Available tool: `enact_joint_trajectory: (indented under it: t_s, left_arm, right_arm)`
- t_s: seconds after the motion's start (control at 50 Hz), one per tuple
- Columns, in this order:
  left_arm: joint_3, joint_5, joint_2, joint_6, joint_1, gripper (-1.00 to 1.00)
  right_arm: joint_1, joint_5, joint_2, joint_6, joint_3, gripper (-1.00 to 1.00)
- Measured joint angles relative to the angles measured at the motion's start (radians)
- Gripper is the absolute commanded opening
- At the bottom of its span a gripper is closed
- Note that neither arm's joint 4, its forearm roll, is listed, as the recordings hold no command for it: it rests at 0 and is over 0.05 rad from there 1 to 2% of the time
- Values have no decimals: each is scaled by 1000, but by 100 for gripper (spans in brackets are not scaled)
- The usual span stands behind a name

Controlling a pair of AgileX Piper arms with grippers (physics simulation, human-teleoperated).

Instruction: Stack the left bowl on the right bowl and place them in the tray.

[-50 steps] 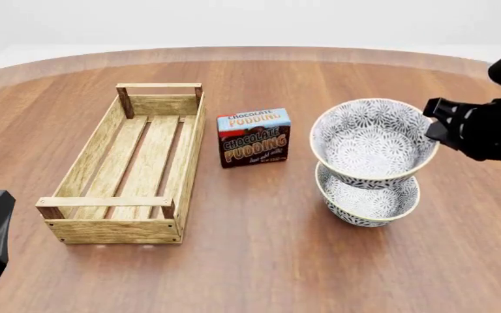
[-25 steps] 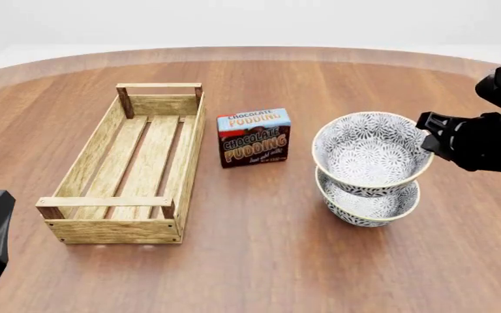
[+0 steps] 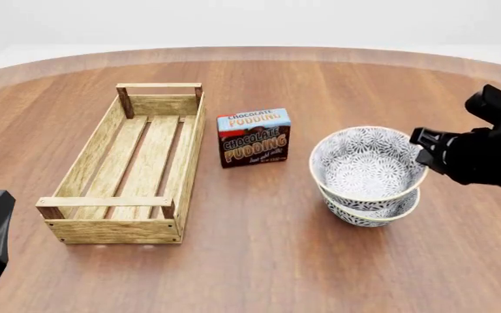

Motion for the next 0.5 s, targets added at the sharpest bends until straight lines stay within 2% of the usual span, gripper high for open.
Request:
enact_joint_trajectory:
  t_s: [0.5]
  left_arm:
    - [0,0,0,0,0,100]
  right_arm:
    - [-16,-7,23,-9,7,-100]
